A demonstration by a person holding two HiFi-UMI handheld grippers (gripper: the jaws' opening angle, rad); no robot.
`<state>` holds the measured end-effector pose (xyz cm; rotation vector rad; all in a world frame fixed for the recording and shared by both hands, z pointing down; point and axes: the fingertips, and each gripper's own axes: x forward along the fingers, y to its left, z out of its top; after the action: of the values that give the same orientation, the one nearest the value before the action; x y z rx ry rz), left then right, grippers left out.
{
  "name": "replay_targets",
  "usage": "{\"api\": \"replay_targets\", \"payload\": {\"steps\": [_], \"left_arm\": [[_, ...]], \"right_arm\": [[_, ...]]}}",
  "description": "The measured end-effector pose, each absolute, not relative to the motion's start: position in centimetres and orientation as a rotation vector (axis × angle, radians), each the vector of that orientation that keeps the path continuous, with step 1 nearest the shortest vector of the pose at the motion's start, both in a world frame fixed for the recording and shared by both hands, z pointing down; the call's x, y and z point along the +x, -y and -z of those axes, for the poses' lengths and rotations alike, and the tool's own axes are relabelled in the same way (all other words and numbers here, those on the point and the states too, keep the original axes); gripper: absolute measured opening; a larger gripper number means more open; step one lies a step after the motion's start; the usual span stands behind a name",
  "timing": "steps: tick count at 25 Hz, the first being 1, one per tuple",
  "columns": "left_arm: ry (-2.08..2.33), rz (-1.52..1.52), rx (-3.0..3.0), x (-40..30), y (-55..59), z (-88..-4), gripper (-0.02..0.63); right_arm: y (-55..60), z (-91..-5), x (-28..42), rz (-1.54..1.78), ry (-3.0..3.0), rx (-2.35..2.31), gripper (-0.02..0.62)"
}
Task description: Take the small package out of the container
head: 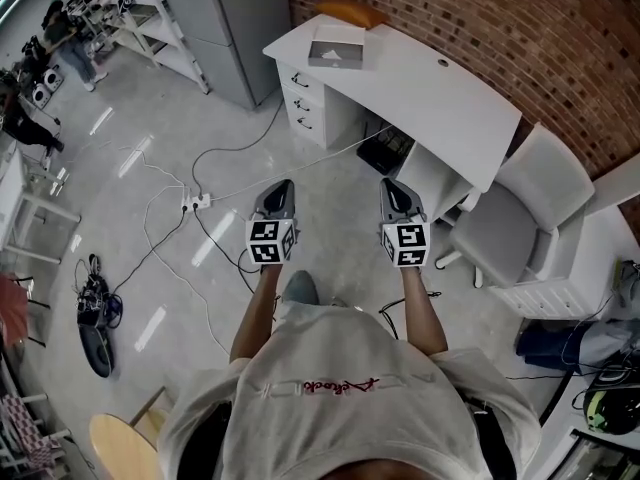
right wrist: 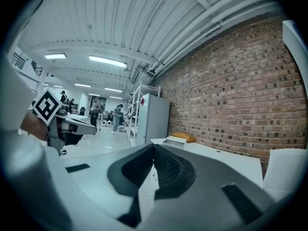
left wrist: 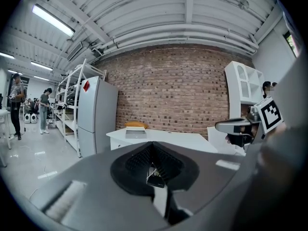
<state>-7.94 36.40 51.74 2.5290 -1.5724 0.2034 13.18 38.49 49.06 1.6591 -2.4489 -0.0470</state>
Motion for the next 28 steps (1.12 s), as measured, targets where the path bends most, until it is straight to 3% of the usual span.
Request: {"api": "replay_targets", "payload": {"steps": [14,28], "left_arm": [[1.581,-0.22,2.547,-8.0,-30.1,-51.8,0.009],[1.524,-0.18,2.585,-8.6,-14.5,-51.5,0.009]], "right_arm": [[-31.7,-49.4,13.0,0.043,2.463,1.649,0.011],[-16.8,-48.6,11.1,0.08,2.43,1.671,0.011]]}}
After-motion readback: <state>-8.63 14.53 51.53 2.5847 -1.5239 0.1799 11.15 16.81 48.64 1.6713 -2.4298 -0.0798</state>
